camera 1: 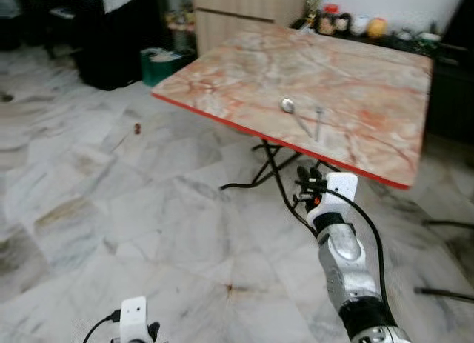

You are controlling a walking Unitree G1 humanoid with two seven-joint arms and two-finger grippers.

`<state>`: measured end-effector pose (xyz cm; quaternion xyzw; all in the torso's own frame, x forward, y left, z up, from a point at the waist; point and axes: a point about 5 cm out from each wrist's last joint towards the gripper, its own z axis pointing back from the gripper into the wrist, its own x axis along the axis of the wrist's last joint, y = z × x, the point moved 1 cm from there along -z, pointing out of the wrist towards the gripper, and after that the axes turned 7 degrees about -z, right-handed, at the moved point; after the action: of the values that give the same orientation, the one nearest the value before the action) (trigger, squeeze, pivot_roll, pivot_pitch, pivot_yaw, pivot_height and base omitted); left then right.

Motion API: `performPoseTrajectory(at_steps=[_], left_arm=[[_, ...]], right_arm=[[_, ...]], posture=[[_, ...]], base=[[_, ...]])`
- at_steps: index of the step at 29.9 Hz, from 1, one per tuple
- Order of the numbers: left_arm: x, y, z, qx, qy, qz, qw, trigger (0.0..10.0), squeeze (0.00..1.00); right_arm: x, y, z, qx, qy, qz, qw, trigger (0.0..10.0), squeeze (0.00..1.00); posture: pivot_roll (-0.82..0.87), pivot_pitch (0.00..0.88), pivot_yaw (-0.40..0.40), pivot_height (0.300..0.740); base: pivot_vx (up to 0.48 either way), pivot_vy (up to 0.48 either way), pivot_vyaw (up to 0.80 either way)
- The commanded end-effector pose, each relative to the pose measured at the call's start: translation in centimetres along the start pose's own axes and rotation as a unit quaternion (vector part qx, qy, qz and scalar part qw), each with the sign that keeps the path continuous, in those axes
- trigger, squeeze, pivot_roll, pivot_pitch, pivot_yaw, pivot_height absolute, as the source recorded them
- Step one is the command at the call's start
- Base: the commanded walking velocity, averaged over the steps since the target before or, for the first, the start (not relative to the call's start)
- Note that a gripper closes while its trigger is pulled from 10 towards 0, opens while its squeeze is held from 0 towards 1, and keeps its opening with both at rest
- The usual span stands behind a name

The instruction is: Setting the table

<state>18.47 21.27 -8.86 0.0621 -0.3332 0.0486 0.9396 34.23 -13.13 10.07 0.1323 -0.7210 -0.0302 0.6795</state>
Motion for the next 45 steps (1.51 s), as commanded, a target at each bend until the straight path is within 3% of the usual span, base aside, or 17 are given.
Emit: performPoseTrajectory(at_steps=[1,45], left_arm=[[-0.1,-0.1,0.0,-0.003,0.006,0.0,1.0,10.0,0.0],[-0.3,0.2,0.1,-0.003,0.007,0.004,1.0,10.0,0.0]], right_arm=[[0.3,-0.2,0.1,0.0,-0.005,0.001,1.0,10.0,0.0],[1.4,-0.8,-0.8,-0.019,-0.01,0.004,1.0,10.0,0.0]], posture=[[0.03,0.01,-0.001,0.74],[0.03,0.013,-0.003,0.74]], base=[[0.262,0.0,0.0],[0.262,0.0,0.0]])
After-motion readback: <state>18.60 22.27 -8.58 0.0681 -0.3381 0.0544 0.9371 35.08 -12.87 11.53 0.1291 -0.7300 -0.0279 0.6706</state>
